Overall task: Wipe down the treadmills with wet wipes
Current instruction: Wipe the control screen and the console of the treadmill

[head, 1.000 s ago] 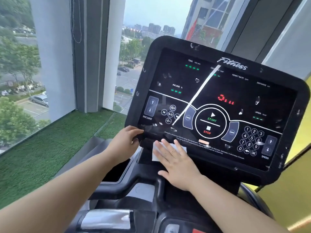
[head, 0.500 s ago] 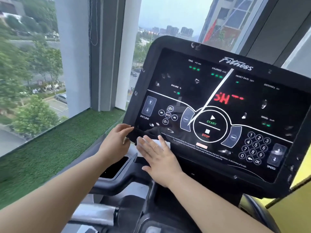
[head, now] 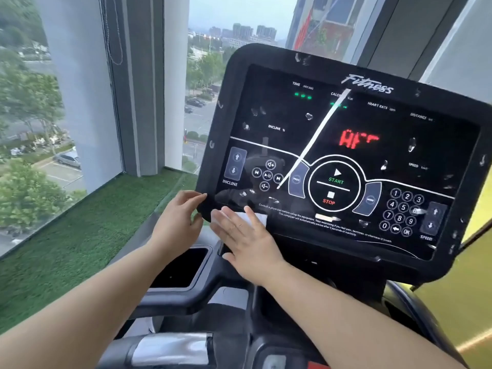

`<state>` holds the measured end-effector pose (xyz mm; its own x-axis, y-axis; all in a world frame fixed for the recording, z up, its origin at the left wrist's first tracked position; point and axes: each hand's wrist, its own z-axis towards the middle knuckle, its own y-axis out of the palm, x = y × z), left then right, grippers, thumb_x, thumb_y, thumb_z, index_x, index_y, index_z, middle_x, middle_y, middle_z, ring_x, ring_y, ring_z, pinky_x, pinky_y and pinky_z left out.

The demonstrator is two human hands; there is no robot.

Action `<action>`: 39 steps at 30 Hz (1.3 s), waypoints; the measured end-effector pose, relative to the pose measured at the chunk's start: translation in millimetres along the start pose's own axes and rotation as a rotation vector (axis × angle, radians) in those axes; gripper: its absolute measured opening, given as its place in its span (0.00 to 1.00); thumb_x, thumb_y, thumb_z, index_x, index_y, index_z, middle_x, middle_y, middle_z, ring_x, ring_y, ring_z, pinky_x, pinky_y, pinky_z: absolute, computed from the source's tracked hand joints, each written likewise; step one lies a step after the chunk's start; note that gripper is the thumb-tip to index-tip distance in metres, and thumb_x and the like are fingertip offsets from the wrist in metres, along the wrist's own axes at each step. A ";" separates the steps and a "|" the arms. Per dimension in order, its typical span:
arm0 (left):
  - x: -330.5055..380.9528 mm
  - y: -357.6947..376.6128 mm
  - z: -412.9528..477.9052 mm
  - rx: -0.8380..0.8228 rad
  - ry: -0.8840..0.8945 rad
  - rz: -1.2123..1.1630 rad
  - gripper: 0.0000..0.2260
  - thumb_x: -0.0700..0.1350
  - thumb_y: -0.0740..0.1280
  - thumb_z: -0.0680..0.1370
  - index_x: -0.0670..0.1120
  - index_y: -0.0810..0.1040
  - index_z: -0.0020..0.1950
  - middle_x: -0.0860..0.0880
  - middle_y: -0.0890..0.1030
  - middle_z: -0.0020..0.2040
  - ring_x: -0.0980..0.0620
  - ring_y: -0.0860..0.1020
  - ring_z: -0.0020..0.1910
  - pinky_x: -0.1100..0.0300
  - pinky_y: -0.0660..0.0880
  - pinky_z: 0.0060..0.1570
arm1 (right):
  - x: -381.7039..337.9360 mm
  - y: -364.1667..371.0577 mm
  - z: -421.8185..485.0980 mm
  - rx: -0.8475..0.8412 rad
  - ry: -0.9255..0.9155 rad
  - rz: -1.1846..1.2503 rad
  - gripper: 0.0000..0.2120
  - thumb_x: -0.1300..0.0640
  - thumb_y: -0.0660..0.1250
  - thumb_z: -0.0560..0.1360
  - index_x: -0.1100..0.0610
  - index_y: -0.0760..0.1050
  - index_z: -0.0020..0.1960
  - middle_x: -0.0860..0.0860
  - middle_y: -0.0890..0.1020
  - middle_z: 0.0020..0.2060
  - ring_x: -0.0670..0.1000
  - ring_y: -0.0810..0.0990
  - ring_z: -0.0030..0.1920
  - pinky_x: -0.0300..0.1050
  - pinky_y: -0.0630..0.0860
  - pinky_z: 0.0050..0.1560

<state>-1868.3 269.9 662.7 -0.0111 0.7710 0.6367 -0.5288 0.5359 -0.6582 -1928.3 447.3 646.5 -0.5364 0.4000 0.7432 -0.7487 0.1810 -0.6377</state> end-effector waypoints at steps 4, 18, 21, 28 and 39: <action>-11.1 -4.0 5.0 -0.036 0.011 -0.079 0.20 0.36 0.63 0.77 0.47 0.73 0.69 0.51 0.71 0.65 0.53 0.73 0.55 0.60 0.70 0.55 | 0.5 -1.9 6.0 0.011 0.029 -0.016 0.30 0.43 0.39 0.80 0.55 0.34 0.75 0.54 0.32 0.74 0.56 0.32 0.75 0.60 0.29 0.71; -29.7 -9.5 26.2 0.045 -0.227 -0.710 0.18 0.31 0.54 0.77 0.47 0.74 0.58 0.51 0.79 0.52 0.53 0.80 0.49 0.55 0.75 0.54 | -17.1 -19.7 53.1 -0.096 0.052 0.051 0.31 0.42 0.35 0.78 0.56 0.34 0.75 0.56 0.32 0.74 0.56 0.31 0.75 0.62 0.31 0.71; -34.2 -8.2 29.7 0.036 -0.316 -0.834 0.17 0.32 0.53 0.78 0.50 0.75 0.53 0.49 0.79 0.50 0.48 0.79 0.47 0.52 0.76 0.54 | -14.4 -30.7 72.7 -0.163 0.050 0.127 0.33 0.39 0.39 0.80 0.57 0.27 0.72 0.55 0.24 0.69 0.54 0.22 0.68 0.58 0.25 0.68; -30.9 -10.7 36.1 0.000 -0.348 -0.905 0.17 0.34 0.52 0.80 0.52 0.75 0.51 0.51 0.78 0.48 0.53 0.77 0.46 0.57 0.75 0.48 | -1.0 -35.5 93.8 -0.239 0.051 0.150 0.36 0.36 0.38 0.79 0.55 0.22 0.71 0.53 0.20 0.66 0.53 0.18 0.66 0.56 0.23 0.68; -19.1 -18.4 40.7 -0.103 -0.364 -0.863 0.12 0.39 0.54 0.82 0.46 0.74 0.60 0.47 0.80 0.51 0.48 0.79 0.49 0.52 0.76 0.53 | 30.3 -28.5 98.9 -0.126 0.041 0.239 0.35 0.38 0.41 0.76 0.60 0.51 0.75 0.57 0.49 0.75 0.55 0.45 0.77 0.53 0.47 0.73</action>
<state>-1892.9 231.4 679.0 0.0753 -0.0520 0.9958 -0.4004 0.9130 0.0779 -1961.8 365.5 707.2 -0.6737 0.4806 0.5615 -0.5470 0.1866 -0.8161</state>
